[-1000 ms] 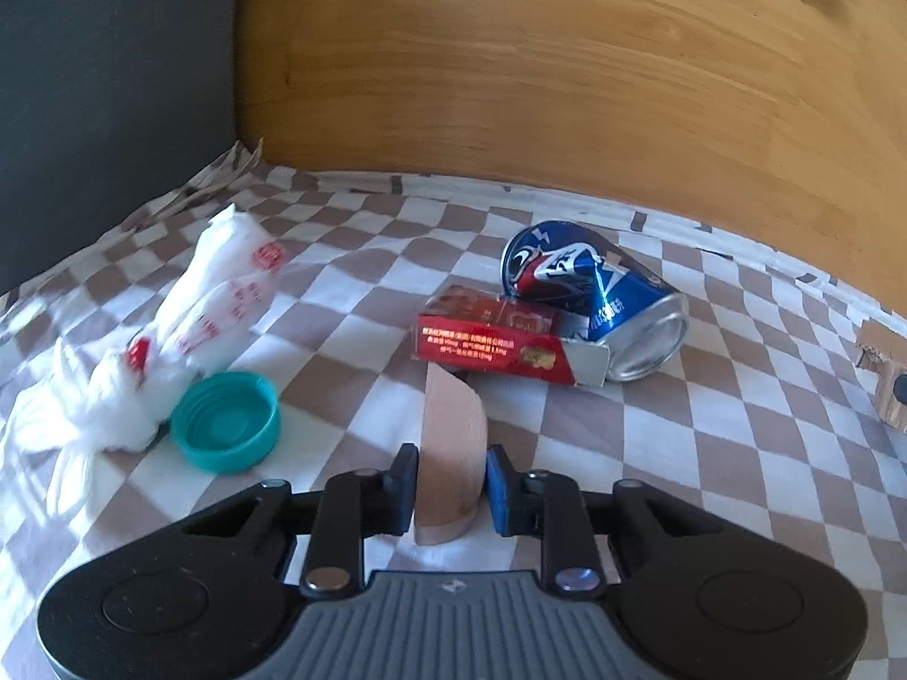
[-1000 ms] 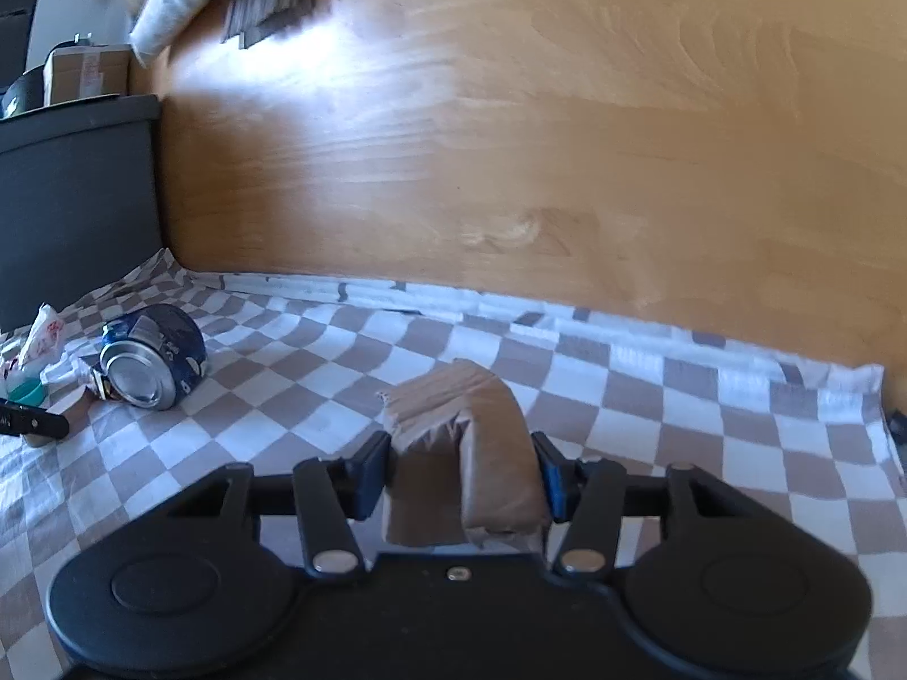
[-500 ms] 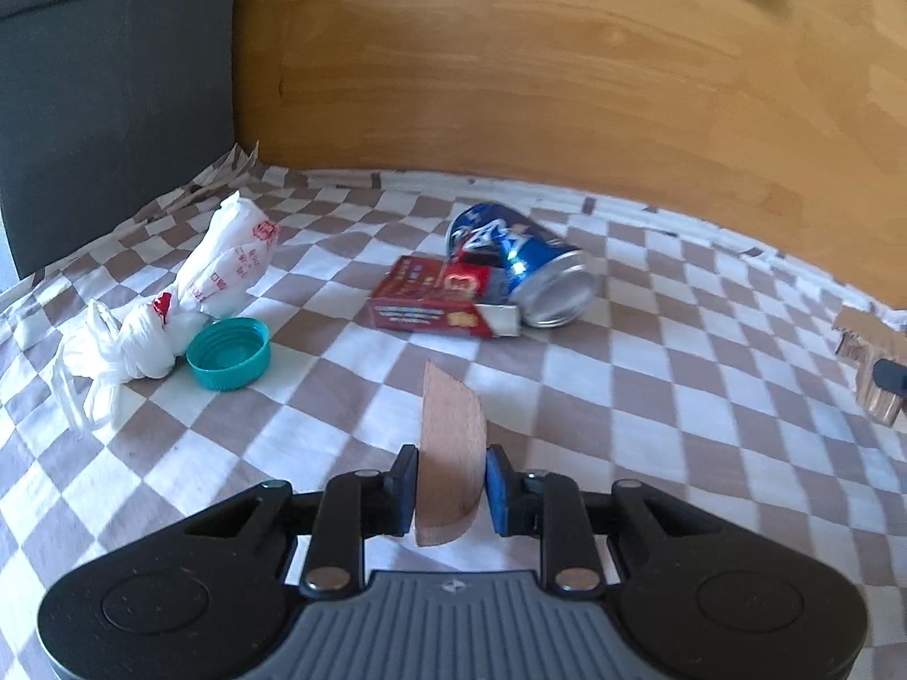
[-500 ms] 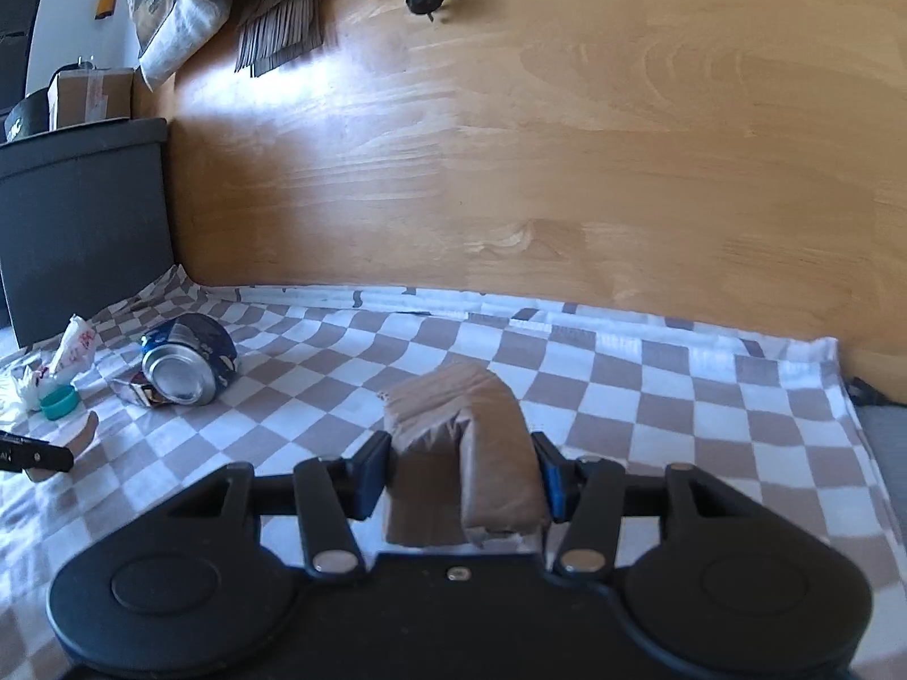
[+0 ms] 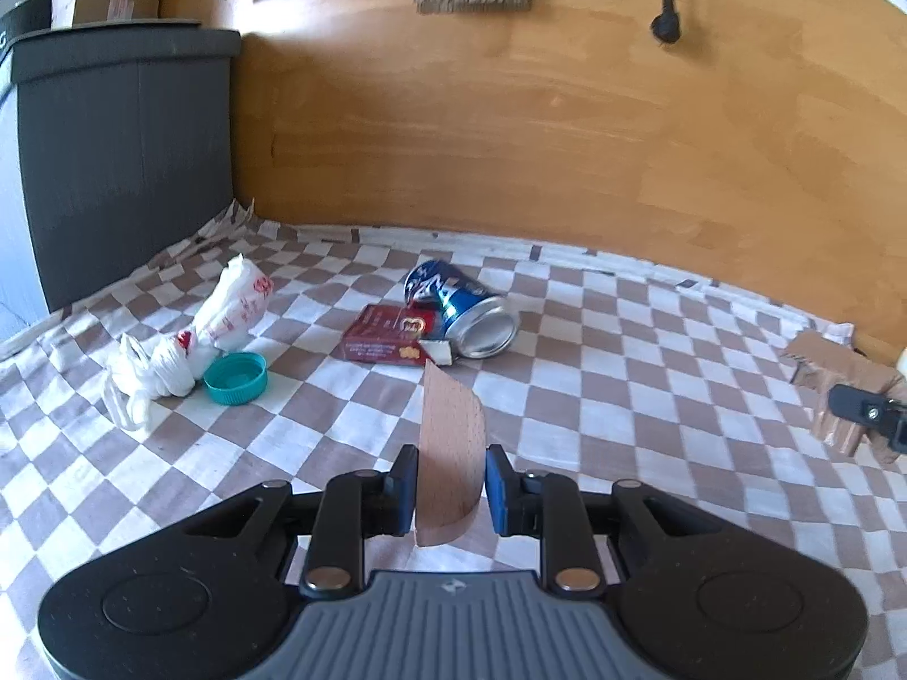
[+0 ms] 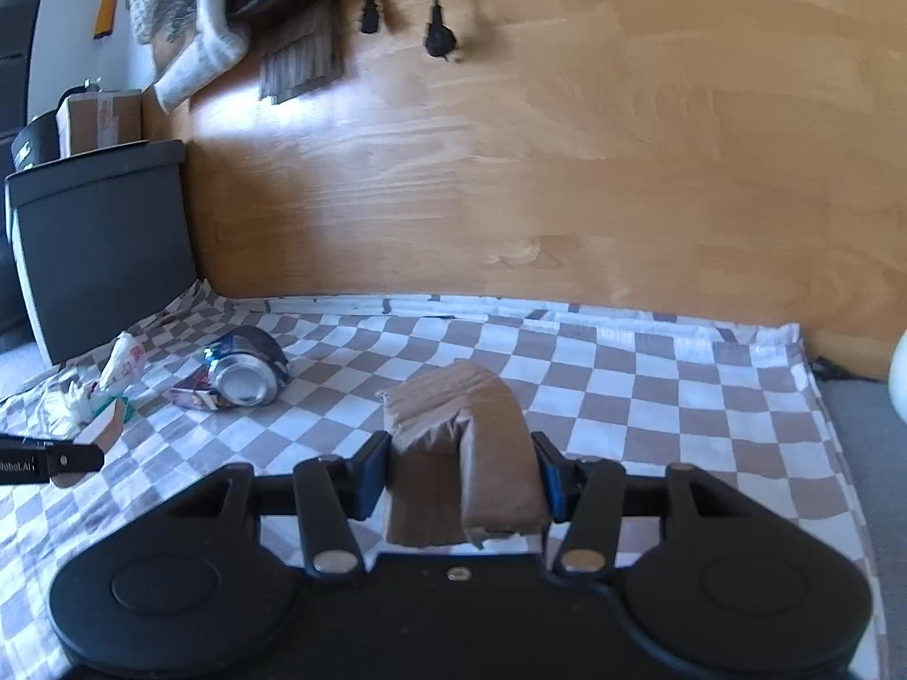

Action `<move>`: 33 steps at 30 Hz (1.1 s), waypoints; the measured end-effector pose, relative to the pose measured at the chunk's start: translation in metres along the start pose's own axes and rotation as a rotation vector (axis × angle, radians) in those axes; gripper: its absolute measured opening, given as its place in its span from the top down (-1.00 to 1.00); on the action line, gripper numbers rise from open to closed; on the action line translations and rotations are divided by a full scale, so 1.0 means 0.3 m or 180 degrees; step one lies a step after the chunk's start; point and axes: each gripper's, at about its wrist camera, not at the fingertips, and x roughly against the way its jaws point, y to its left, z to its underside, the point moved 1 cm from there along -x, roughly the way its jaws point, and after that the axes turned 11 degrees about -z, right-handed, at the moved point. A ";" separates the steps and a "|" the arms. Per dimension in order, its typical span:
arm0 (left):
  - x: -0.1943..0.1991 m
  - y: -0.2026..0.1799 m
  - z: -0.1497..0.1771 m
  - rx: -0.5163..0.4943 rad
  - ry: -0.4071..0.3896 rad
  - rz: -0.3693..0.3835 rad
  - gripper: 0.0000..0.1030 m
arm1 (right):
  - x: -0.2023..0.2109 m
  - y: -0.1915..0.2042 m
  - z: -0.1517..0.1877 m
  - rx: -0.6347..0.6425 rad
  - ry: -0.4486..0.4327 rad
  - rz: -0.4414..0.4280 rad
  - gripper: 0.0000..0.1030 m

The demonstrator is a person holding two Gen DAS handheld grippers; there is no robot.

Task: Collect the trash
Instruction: 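Carry the sponge piece and cardboard with both tools over the wastebasket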

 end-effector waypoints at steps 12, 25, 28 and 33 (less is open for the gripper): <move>0.218 0.052 -0.006 0.0040 -0.0206 0.0057 0.49 | 0.098 0.190 -0.009 0.0119 0.0037 -0.0169 -0.03; 0.392 0.220 0.049 0.0158 -0.0286 -0.0063 0.49 | 0.137 0.443 0.007 0.0262 0.0089 -0.0450 -0.03; 0.417 0.284 0.077 0.0243 -0.0269 -0.0127 0.49 | 0.136 0.512 0.013 0.0307 0.0109 -0.0546 -0.03; 0.457 0.393 0.133 0.0317 -0.0243 -0.0267 0.49 | 0.124 0.625 0.033 0.0396 0.0163 -0.0663 -0.03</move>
